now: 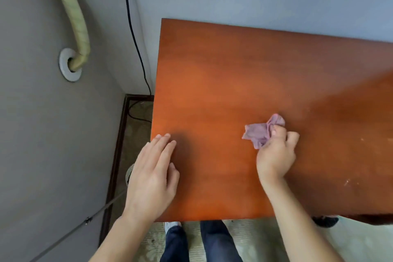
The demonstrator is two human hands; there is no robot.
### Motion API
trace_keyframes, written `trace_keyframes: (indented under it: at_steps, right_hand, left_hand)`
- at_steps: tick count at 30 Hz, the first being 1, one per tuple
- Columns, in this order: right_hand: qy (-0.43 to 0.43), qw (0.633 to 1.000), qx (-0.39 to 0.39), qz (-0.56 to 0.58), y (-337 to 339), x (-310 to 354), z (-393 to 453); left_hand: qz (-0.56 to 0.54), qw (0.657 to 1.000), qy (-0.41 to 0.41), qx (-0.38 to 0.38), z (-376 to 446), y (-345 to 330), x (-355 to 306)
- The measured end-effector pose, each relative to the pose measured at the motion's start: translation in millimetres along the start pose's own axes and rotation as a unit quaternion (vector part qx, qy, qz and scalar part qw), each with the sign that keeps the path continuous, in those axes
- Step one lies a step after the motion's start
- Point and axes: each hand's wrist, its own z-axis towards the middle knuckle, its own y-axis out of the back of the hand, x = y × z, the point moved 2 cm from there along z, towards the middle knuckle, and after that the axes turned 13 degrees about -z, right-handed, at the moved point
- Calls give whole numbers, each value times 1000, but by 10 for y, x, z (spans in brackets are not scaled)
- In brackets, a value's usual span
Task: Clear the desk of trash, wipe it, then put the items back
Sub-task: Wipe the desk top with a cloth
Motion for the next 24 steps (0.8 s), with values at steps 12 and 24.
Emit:
trace_keyframes:
  at_steps: [12, 24]
  right_hand:
    - [181, 978, 4, -104, 189, -276, -204]
    - [225, 958, 67, -166, -424, 529, 689]
  left_hand:
    - [53, 998, -14, -14, 883, -421, -299]
    - [213, 966, 28, 147, 927, -1078, -388]
